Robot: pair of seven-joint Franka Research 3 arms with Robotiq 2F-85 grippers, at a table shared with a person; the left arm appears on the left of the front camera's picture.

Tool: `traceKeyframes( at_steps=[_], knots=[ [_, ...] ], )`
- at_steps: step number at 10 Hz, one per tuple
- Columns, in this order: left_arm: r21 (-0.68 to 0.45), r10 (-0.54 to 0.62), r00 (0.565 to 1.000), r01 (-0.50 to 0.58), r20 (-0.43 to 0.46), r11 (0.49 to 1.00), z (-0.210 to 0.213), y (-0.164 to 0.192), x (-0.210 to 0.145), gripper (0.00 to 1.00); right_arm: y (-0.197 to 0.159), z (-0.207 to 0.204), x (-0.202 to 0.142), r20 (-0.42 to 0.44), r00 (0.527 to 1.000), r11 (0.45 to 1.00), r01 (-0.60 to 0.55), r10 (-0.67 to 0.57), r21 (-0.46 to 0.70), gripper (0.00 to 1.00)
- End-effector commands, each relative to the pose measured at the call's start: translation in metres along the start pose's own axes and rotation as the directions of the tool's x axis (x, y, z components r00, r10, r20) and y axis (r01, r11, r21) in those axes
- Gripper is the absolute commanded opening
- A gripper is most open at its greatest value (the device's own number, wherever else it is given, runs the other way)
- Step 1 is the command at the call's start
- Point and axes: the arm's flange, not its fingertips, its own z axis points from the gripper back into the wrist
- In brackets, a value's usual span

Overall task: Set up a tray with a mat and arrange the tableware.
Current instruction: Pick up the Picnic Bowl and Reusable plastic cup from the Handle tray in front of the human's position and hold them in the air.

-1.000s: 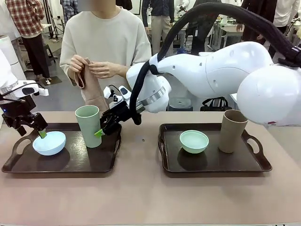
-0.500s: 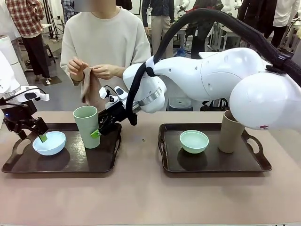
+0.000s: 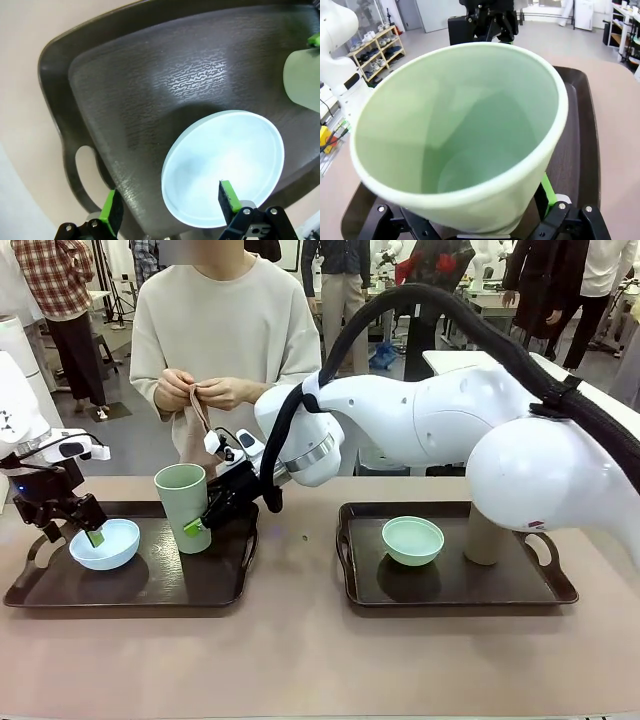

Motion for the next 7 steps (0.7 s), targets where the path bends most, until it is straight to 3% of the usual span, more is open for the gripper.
traceKeyframes(
  at_steps=[1,3,4,5,6,7],
  knots=[
    [-0.001,0.023,1.0,-0.023,0.004,1.0,-0.0033,0.0018,0.0088,1.0,-0.0176,-0.005,0.0071,-0.011,1.0,0.999,0.029,-0.029,0.034,1.0],
    [0.002,0.068,0.997,-0.068,0.029,0.998,-0.005,0.0045,0.0129,1.0,-0.0163,-0.0063,0.0074,-0.012,1.0,0.999,0.024,-0.023,0.047,1.0],
    [-0.019,0.084,0.994,-0.083,0.068,0.996,-0.0068,0.0051,0.0157,0.59,-0.0153,-0.0065,0.0064,-0.021,1.0,0.999,-0.001,0.002,0.05,0.42],
    [-0.033,0.093,0.993,-0.091,0.076,0.995,-0.0087,0.005,0.0147,0.52,-0.0133,-0.0072,0.0052,-0.022,1.0,0.998,-0.006,0.008,0.06,0.41],
    [-0.038,0.097,0.992,-0.094,0.075,0.995,-0.0064,0.005,0.015,0.11,-0.0137,-0.0081,0.0057,-0.023,1.0,0.998,-0.014,0.015,0.06,0.0],
    [-0.038,0.099,0.992,-0.096,0.075,0.995,-0.007,0.0046,0.0143,0.48,-0.0135,-0.0083,0.0045,-0.026,0.999,0.998,-0.02,0.022,0.058,0.0]
  ],
)
